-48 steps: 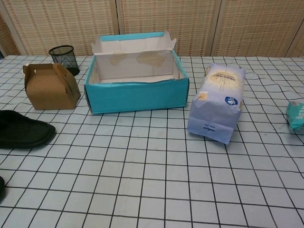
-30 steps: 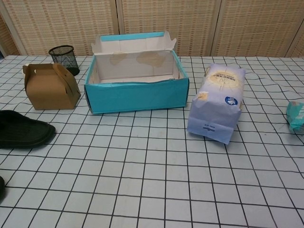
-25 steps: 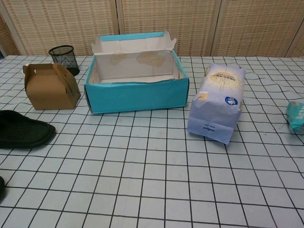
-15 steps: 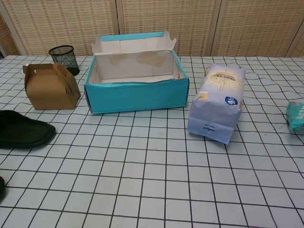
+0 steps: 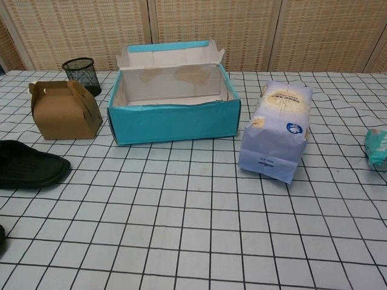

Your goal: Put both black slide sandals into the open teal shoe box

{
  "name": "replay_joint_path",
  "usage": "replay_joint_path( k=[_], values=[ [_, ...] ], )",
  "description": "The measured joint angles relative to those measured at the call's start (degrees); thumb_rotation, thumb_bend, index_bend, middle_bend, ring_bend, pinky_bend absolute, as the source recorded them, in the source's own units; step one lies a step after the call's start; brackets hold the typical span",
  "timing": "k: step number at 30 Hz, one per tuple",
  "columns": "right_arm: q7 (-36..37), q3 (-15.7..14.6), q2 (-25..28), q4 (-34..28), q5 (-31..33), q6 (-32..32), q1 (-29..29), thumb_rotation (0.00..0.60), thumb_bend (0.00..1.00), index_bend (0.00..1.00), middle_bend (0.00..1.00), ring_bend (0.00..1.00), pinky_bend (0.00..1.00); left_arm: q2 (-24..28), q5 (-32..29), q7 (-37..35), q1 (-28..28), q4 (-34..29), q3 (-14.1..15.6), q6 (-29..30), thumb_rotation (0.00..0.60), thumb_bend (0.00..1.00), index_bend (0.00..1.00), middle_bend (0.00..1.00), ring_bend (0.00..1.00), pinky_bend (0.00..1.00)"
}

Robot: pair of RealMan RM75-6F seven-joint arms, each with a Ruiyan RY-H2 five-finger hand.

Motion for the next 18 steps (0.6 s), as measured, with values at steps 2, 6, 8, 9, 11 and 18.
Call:
replay_joint_path(
  k=[2,6,8,9,11,18],
  values=[
    [-0.07,0.06,0.01,-0.04,0.14,-0.11,0.04,0.6,0.25,0.0,0.0,0.0,0.0,-0.65,-0.75,0.17,-0.34,0.93,-0.1,-0.63,0.6,0.3,0.0,0.0,0.0,0.07],
    [-0.14,0.12,-0.02,0.0,0.34,-0.3,0.08,0.6,0.25,0.0,0.0,0.0,0.0,-1.8,-0.8,0.62,-0.48,2.67,-0.26,-0.2,0.6,0.32,0.0,0.0,0.0,0.08],
    [-0.21,0.11,-0.02,-0.02,0.41,-0.46,0.13,0.6,0.25,0.0,0.0,0.0,0.0,-2.52,-0.4,1.03,-0.35,3.61,-0.31,0.79,0.6,0.34,0.0,0.0,0.0,0.1],
    [-0.24,0.1,-0.03,-0.02,0.43,-0.51,0.14,0.6,0.25,0.0,0.0,0.0,0.0,-2.9,-0.2,1.13,-0.28,4.01,-0.35,1.23,0.6,0.35,0.0,0.02,0.01,0.12],
    [-0.3,0.1,-0.08,-0.03,0.49,-0.63,0.18,0.6,0.25,0.0,0.0,0.0,0.0,-3.67,0.22,1.12,-0.1,4.93,-0.46,1.99,0.6,0.38,0.11,0.17,0.12,0.22],
    [-0.36,0.17,-0.1,-0.13,0.5,-0.37,0.06,0.6,0.25,0.0,0.0,0.0,0.0,-5.81,2.96,-3.09,0.88,7.79,-0.76,4.57,0.6,0.45,0.52,0.6,0.48,0.52]
  ],
)
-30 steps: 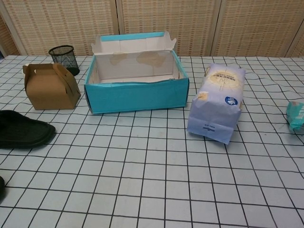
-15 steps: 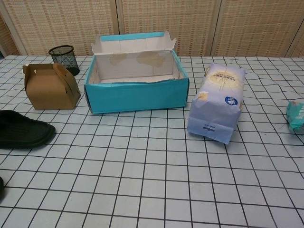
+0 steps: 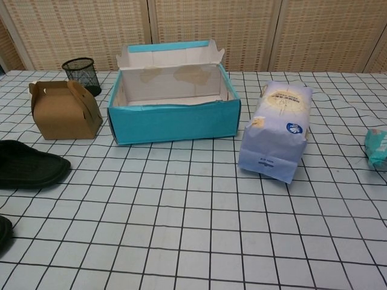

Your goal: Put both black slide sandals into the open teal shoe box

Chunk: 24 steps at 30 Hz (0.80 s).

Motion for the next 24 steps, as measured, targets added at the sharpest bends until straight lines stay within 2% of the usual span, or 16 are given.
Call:
replay_joint_path(
  k=[7,10,16,20,24],
  values=[
    [0.26,-0.05,0.08,0.01,-0.15,0.0,0.01,0.6,0.25,0.0,0.0,0.0,0.0,0.24,2.52,-2.07,1.09,0.07,-0.42,4.12,0.6,0.49,0.57,0.65,0.54,0.58],
    [0.41,-0.03,0.13,0.04,-0.2,0.15,-0.04,0.6,0.25,0.0,0.0,0.0,0.0,1.41,3.26,-2.12,1.59,-1.72,-0.81,6.36,0.6,0.55,0.63,0.71,0.59,0.63],
    [0.47,0.03,0.09,0.17,-0.1,0.06,-0.02,0.6,0.25,0.0,0.0,0.0,0.0,4.1,5.49,-1.96,2.86,-6.43,-1.76,12.1,0.6,0.58,0.63,0.72,0.6,0.64],
    [0.33,-0.13,0.02,0.22,-0.23,-0.37,0.16,0.6,0.25,0.0,0.0,0.0,0.0,6.66,7.49,-2.37,2.98,-10.62,-3.21,15.03,0.6,0.58,0.63,0.71,0.6,0.64],
    [0.54,-0.09,0.13,0.1,-0.21,-0.2,0.1,0.6,0.25,0.0,0.0,0.0,0.0,7.2,7.27,-3.48,1.38,-11.09,-5.94,14.93,0.6,0.57,0.63,0.71,0.6,0.64]
  ],
)
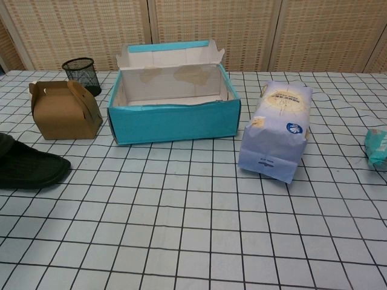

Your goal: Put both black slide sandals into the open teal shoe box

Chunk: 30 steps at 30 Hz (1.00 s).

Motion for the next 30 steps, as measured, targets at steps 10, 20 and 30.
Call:
replay_joint_path(
  k=[10,20,30],
  values=[
    [0.66,0.43,0.37,0.0,0.86,0.12,-0.11,0.6,0.25,0.0,0.0,0.0,0.0,-3.05,-8.5,-0.79,-10.1,5.75,-7.81,-11.26,0.6,0.57,0.63,0.71,0.6,0.63],
    [1.06,1.43,0.06,0.83,3.82,-2.12,0.67,0.6,0.25,0.0,0.0,0.0,0.0,-10.64,-17.75,1.8,-23.6,15.77,-14.92,-23.04,0.6,0.57,0.63,0.71,0.6,0.64],
    [1.73,2.36,-1.13,2.6,7.01,-6.71,2.57,0.6,0.25,0.0,0.0,0.0,0.0,-21.3,-26.31,6.14,-38.13,31.8,-19.13,-33.25,0.6,0.57,0.63,0.71,0.6,0.64]
  ],
)
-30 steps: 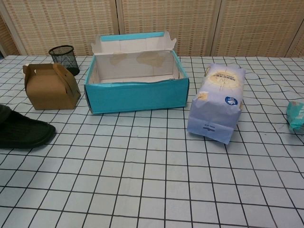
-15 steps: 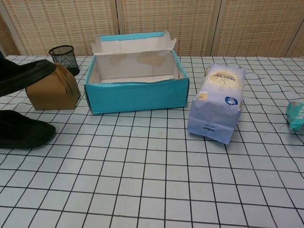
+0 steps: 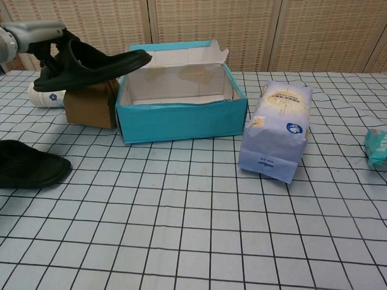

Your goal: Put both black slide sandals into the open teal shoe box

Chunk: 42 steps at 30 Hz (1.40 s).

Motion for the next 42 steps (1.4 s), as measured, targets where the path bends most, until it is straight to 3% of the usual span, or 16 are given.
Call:
replay_joint_path(
  k=[4,11,16,23,30,42],
  values=[
    [0.4,0.61,-0.38,0.88,1.44,-1.38,0.85,0.6,0.25,0.0,0.0,0.0,0.0,-1.33,-2.32,2.6,-3.34,1.49,-0.81,-0.91,0.6,0.57,0.63,0.71,0.6,0.64],
    [2.39,0.9,0.0,1.6,2.33,-2.75,1.47,0.6,0.25,0.0,0.0,0.0,0.0,-0.82,-6.46,7.96,-6.17,-2.82,-1.62,2.01,0.6,0.57,0.62,0.71,0.6,0.64],
    [3.15,0.19,0.51,1.32,1.56,-2.82,1.38,0.6,0.25,0.0,0.0,0.0,0.0,-2.2,-9.21,9.87,-8.72,-2.63,-2.14,3.34,0.6,0.57,0.62,0.71,0.6,0.64],
    [3.13,-0.14,0.73,0.94,1.33,-2.71,1.32,0.6,0.25,0.0,0.0,0.0,0.0,-5.36,-9.1,6.68,-10.5,2.85,-2.91,3.93,0.6,0.57,0.62,0.71,0.6,0.63],
    [2.83,0.05,-0.58,1.55,1.11,-3.42,2.19,0.6,0.25,0.0,0.0,0.0,0.0,-7.61,-7.4,0.78,-11.69,3.68,-4.05,3.83,0.6,0.56,0.62,0.71,0.6,0.64],
    [0.83,0.72,-2.42,1.7,0.83,-7.48,5.8,0.6,0.25,0.0,0.0,0.0,0.0,-18.35,-8.28,-2.52,-18.69,19.41,-4.11,-3.88,0.6,0.55,0.62,0.71,0.6,0.63]
  ],
)
